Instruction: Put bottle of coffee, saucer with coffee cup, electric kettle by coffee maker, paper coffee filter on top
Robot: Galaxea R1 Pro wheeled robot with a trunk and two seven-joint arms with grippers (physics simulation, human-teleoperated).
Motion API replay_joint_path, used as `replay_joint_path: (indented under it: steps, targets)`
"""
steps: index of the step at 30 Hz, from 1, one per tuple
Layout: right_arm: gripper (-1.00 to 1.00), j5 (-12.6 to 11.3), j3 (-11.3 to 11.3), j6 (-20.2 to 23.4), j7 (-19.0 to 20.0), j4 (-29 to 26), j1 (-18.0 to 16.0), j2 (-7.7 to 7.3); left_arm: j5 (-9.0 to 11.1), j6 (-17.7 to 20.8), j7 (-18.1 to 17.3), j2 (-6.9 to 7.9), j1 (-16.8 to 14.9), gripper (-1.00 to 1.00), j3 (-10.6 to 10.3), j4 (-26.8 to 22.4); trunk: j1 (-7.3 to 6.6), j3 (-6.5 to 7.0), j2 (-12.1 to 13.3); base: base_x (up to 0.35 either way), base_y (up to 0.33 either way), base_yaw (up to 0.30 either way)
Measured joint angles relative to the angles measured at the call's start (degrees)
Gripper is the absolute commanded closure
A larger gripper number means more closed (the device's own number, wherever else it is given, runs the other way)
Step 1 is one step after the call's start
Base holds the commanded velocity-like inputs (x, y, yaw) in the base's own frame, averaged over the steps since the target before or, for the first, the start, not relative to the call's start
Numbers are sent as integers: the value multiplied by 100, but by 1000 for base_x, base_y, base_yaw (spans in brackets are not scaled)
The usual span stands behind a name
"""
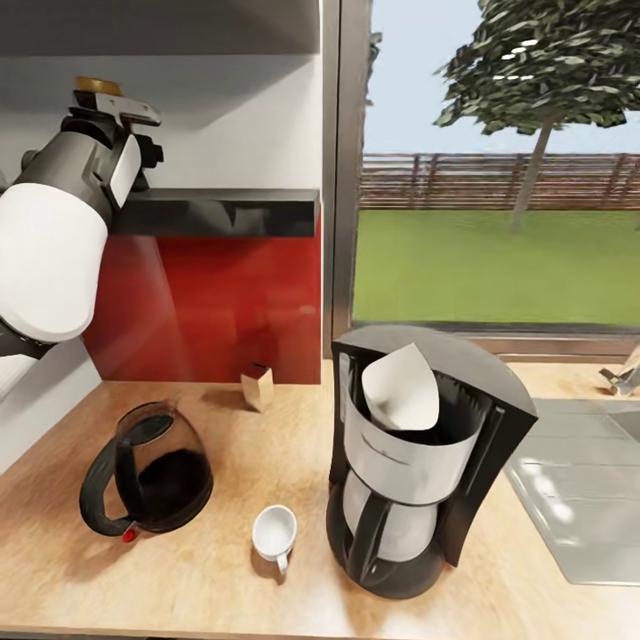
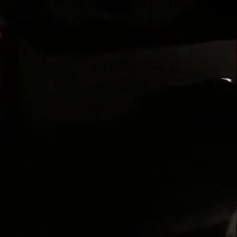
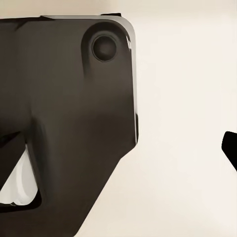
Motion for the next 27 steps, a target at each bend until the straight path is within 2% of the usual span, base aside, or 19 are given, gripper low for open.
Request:
replay_joint_path:
  steps: [13, 14, 27]
  targets:
    - [-100, 0, 3, 0, -1, 0, 0, 7, 3, 117, -11, 3, 103, -100, -3, -51, 1, 2, -3, 14, 0, 0]
    - [-100, 0, 5, 0, 0, 0, 0, 7, -6, 120, -11, 2, 102, 100, -3, -51, 1, 1, -3, 0, 0, 0]
    - [-100, 0, 6, 0, 0, 0, 0, 7, 9, 128, 0, 4, 108, 100, 7, -252, 2, 0, 1, 0, 0, 0]
